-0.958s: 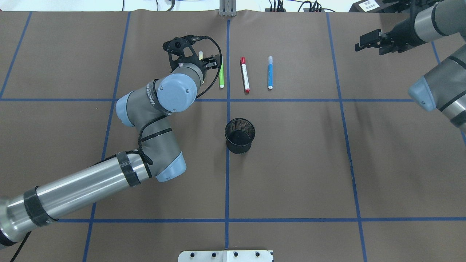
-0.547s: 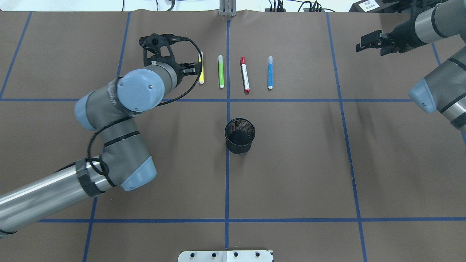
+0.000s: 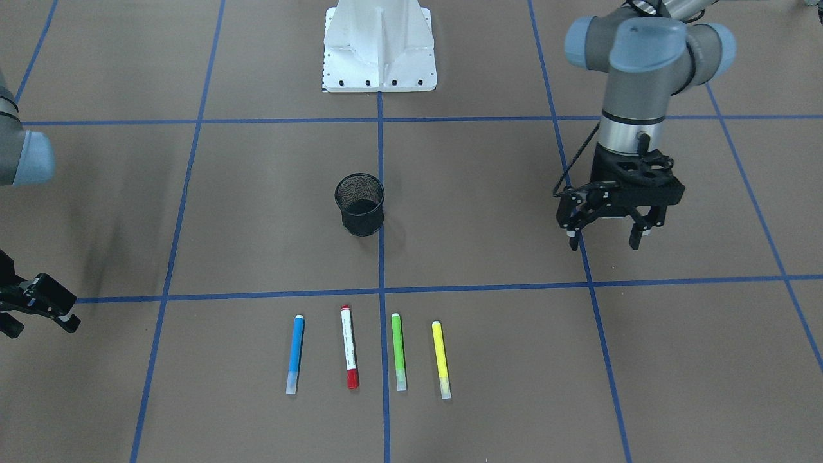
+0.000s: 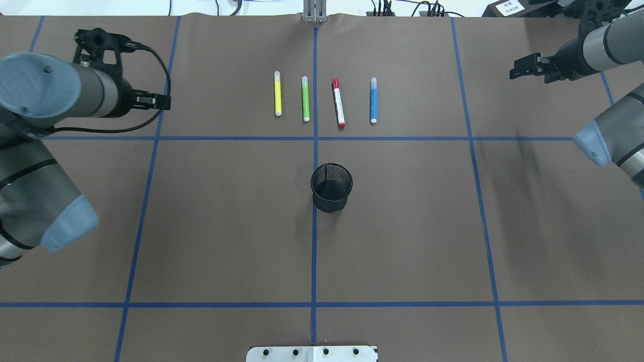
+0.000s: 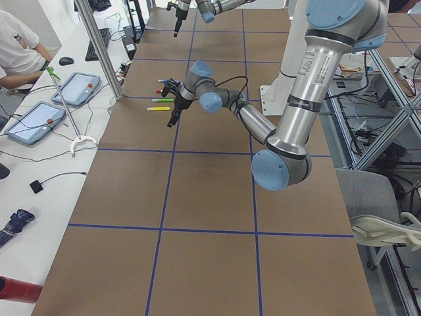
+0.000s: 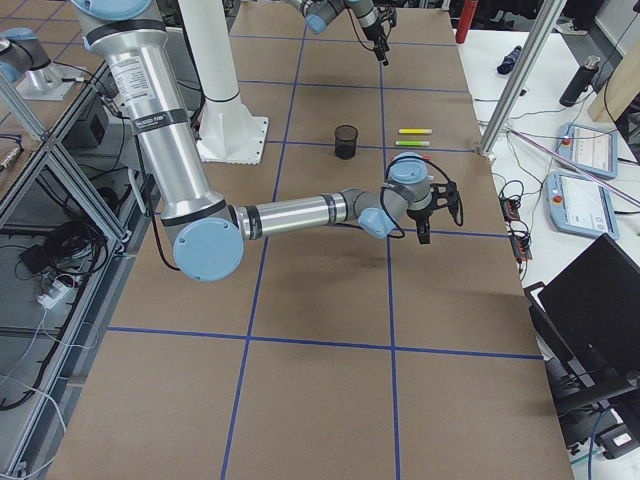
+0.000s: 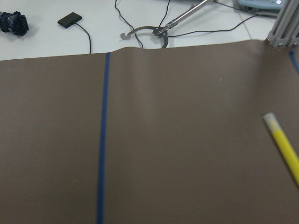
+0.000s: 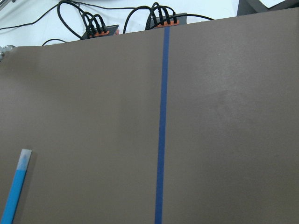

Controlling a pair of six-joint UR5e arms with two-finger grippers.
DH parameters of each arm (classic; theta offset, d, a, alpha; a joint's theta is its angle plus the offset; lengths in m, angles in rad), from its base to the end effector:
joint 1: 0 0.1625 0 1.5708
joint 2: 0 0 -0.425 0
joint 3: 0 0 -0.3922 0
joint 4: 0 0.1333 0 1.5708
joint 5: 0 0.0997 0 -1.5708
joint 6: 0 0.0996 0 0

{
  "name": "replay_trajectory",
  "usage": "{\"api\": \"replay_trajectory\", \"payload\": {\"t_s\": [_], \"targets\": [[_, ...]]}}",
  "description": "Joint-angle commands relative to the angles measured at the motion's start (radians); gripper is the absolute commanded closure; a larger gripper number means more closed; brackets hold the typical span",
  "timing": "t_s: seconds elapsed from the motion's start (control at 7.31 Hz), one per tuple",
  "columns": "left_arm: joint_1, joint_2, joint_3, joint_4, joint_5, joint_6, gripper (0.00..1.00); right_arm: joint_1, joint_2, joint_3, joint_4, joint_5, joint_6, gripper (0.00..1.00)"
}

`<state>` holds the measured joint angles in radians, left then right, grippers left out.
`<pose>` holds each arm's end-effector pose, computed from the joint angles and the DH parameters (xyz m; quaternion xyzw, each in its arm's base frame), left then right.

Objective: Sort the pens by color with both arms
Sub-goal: 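Open the left gripper and withdraw it away from the table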

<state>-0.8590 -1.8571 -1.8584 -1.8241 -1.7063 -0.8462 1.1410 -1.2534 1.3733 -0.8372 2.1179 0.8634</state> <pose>0.2943 -0.5247 0.3507 0.2418 0.3258 -0.0342 0.9133 -0.1975 -0.6263 0.5001 0.1699 -0.4364 0.0793 0.8800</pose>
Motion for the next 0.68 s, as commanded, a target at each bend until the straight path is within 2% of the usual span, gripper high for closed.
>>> {"api": "replay_trajectory", "payload": {"t_s": [0.0,0.27,0.41,0.55], "targets": [[-0.200,0.097,0.002,0.060,-0.315,0.241,0.01,0.066,-0.004,-0.060,-0.041,0.038,-0.140,0.00],[-0.375,0.134,0.043,0.179,-0.500,0.463,0.01,0.184,0.005,-0.068,-0.260,0.187,-0.393,0.00],[-0.447,0.172,0.097,0.190,-0.591,0.625,0.01,0.233,-0.003,-0.068,-0.355,0.230,-0.508,0.00],[-0.518,0.208,0.161,0.190,-0.642,0.742,0.01,0.253,-0.007,-0.065,-0.441,0.243,-0.588,0.00]]}}
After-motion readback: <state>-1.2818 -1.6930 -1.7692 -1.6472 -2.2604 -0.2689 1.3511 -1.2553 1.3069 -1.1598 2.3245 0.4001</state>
